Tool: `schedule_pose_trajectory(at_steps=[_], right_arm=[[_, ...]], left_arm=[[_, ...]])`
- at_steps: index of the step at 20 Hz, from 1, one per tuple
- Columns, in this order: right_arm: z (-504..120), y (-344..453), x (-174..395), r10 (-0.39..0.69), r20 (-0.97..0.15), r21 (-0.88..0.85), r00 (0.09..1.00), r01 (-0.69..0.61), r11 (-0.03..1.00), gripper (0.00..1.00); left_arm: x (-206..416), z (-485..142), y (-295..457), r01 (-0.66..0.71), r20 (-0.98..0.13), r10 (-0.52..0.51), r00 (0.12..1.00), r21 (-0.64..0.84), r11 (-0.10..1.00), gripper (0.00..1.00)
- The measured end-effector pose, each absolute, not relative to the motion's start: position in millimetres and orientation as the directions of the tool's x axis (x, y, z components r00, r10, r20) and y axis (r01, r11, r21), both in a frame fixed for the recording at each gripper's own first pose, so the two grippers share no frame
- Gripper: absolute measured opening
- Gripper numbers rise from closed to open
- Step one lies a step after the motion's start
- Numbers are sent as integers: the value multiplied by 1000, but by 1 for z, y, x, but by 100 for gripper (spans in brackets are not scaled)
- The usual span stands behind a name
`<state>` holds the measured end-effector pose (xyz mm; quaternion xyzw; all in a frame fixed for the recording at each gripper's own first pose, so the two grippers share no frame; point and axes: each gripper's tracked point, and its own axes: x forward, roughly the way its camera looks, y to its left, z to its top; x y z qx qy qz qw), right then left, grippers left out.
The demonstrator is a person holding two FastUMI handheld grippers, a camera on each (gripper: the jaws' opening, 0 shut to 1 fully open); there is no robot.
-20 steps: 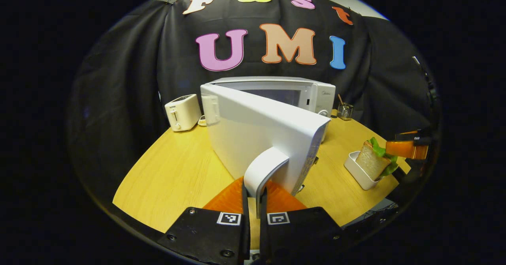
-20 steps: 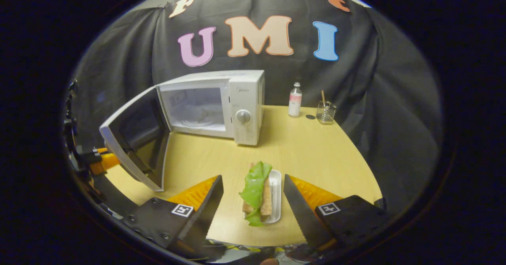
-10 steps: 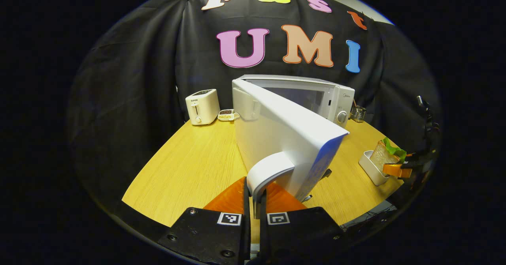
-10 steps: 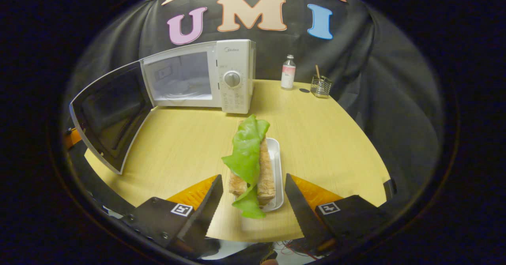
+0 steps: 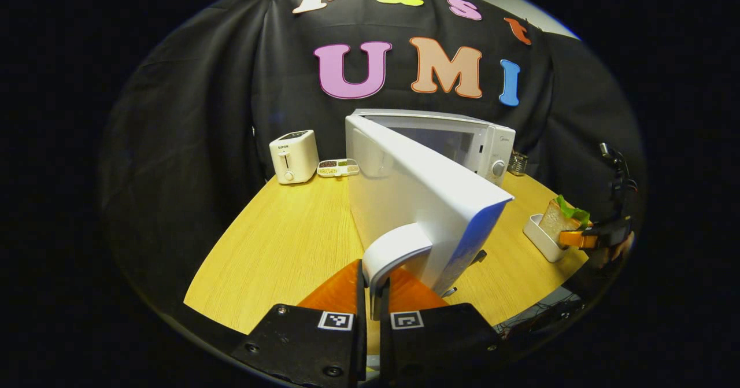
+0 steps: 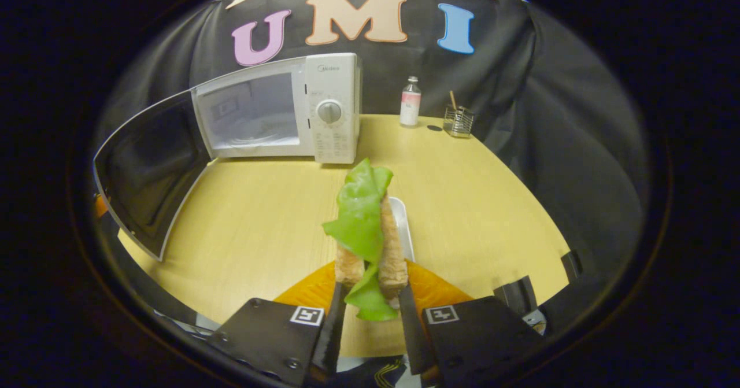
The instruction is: Open the microwave oven with the left hand, put the food in, and close the microwave oven.
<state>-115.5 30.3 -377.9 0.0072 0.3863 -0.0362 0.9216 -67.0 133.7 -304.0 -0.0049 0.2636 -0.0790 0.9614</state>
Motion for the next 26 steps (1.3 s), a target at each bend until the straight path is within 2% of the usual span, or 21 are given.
schedule_pose_trajectory(at_steps=[2, 3, 4, 6, 7, 8, 9, 10, 11, 12, 13, 14, 15, 17, 18, 19, 20, 21, 24, 25, 26], right_arm=[[-380, 32, -117, -57, -730, 0, 681, 83, 997, 43], [-378, 34, -116, -52, -727, 2, 685, 78, 997, 34], [-376, 34, -115, -56, -725, -11, 687, 70, 998, 40], [-372, 32, -114, -77, -712, -58, 698, 51, 997, 40], [-371, 33, -114, -78, -707, -68, 703, 43, 997, 28], [-369, 34, -114, -81, -702, -74, 707, 40, 996, 28], [-367, 34, -114, -82, -701, -75, 708, 41, 996, 33], [-366, 34, -113, -81, -700, -72, 709, 42, 997, 33], [-364, 35, -113, -79, -697, -70, 713, 42, 997, 33], [-361, 35, -113, -77, -695, -71, 715, 38, 997, 33], [-357, 36, -112, -74, -692, -74, 718, 31, 997, 33], [-353, 37, -111, -72, -686, -77, 724, 26, 997, 28], [-347, 37, -109, -72, -678, -81, 732, 22, 996, 33], [-334, 38, -107, -67, -664, -81, 745, 17, 997, 33], [-329, 40, -106, -61, -656, -78, 752, 13, 997, 28], [-325, 43, -104, -57, -650, -75, 758, 11, 997, 33], [-322, 45, -102, -53, -647, -72, 761, 8, 997, 28], [-318, 49, -98, -46, -643, -66, 764, 4, 998, 33], [-312, 64, -90, -16, -637, -37, 771, -10, 999, 33], [-311, 72, -87, -2, -638, -20, 770, -14, 1000, 28], [-310, 81, -85, 14, -638, -2, 770, -19, 1000, 28]], left_arm=[[-68, -304, 132, 180, -509, -176, 843, -41, 983, 10], [-67, -302, 131, 194, -505, -185, 843, -36, 980, 11], [-68, -304, 130, 203, -501, -196, 843, -41, 978, 11], [-69, -301, 132, 212, -488, -199, 850, -29, 977, 14], [-70, -299, 133, 207, -479, -189, 857, -16, 978, 14], [-70, -295, 134, 217, -466, -194, 864, -3, 976, 19], [-71, -290, 137, 216, -453, -185, 872, 18, 976, 29], [-70, -289, 139, 217, -448, -180, 876, 32, 976, 53], [-71, -286, 142, 213, -440, -174, 881, 40, 976, 59], [-73, -283, 144, 211, -438, -172, 882, 42, 977, 76], [-75, -281, 145, 203, -438, -164, 884, 43, 978, 83], [-79, -277, 148, 193, -432, -153, 889, 49, 980, 89], [-82, -270, 150, 184, -420, -144, 896, 57, 981, 89], [-90, -256, 154, 183, -406, -141, 903, 66, 981, 89], [-95, -247, 150, 205, -390, -169, 905, 51, 978, 89], [-100, -236, 146, 226, -369, -193, 909, 50, 973, 89], [-101, -225, 150, 223, -348, -186, 919, 69, 972, 88], [-103, -214, 155, 215, -330, -175, 928, 87, 973, 88], [-101, -176, 165, 185, -234, -159, 959, 92, 978, 87], [-99, -169, 167, 171, -221, -150, 964, 79, 982, 87], [-96, -162, 169, 160, -205, -145, 968, 58, 985, 87]])
